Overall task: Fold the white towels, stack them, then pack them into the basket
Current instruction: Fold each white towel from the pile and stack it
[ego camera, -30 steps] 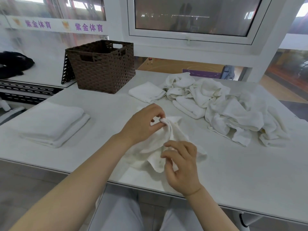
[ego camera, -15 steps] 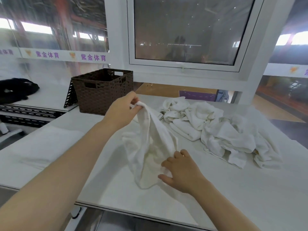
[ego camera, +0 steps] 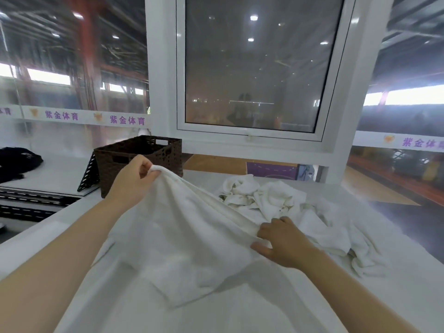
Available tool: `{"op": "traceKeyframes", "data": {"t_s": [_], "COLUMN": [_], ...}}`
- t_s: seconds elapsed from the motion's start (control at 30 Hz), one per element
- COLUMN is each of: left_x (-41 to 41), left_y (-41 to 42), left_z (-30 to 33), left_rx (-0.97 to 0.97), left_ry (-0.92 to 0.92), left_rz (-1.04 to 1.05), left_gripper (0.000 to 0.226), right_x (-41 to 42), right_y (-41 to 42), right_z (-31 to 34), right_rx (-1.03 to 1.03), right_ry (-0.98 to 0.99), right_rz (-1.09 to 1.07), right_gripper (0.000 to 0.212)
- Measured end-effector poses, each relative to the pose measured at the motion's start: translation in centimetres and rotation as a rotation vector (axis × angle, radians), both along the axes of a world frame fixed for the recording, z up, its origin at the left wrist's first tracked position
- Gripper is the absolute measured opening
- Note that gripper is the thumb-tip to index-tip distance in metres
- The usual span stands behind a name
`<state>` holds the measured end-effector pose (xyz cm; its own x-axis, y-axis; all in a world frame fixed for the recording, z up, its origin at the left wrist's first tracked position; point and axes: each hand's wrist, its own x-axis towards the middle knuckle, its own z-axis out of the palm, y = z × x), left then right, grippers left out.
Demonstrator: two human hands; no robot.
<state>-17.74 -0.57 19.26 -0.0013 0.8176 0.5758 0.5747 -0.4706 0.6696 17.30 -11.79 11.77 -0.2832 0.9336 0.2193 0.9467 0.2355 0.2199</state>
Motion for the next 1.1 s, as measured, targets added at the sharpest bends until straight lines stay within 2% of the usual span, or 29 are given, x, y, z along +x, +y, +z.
{"op": "traceKeyframes", "data": {"t_s": [0.23,0.3,0.4,0.47,0.6,0.73,0.8,0.9,0.97,1.1], "left_x": [-0.1,-0.2,0.1,0.2,-0.2,-0.2,-0.1,0.1,0.0,-0.3], "left_y": [-0.1,-0.3,-0.9,-1.3,-1.8,-2.5,-2.6,-2.5,-2.2,-1.4], "left_z": [1.4,1.9,2.8,3.5,4.3,4.4,4.3,4.0,3.7,3.1], "left_rx": [0.014,0.048,0.136,0.167,0.147,0.129,0.128,0.132,0.134,0.139], "left_ry": [-0.177,-0.247,-0.354,-0.416,-0.428,-0.383,-0.384,-0.373,-0.356,-0.315], "left_rz": [0.033,0.035,0.03,0.027,0.001,-0.022,-0.022,-0.005,0.012,0.045], "left_gripper": [0.014,0.015,0.015,0.014,0.02,0.021,0.019,0.015,0.016,0.019], "right_x": [2.2,2.7,3.1,3.0,3.0,2.7,2.4,2.1,2.0,2.2], "right_y": [1.3,1.4,1.5,1.2,0.6,0.0,-0.2,-0.3,-0.2,-0.1], "right_z": [9.9,12.2,14.6,15.9,17.1,16.7,16.3,15.8,15.7,15.3], "right_rx": [0.174,0.29,0.545,0.588,0.494,0.343,0.319,0.327,0.267,0.043], "right_ry": [0.104,0.149,0.109,0.059,-0.021,-0.24,-0.28,-0.25,-0.24,0.062], "right_rz": [-0.022,0.024,0.152,0.195,0.254,0.339,0.382,0.425,0.36,0.216], "right_gripper": [0.035,0.033,0.032,0.038,0.048,0.042,0.039,0.039,0.041,0.039]}}
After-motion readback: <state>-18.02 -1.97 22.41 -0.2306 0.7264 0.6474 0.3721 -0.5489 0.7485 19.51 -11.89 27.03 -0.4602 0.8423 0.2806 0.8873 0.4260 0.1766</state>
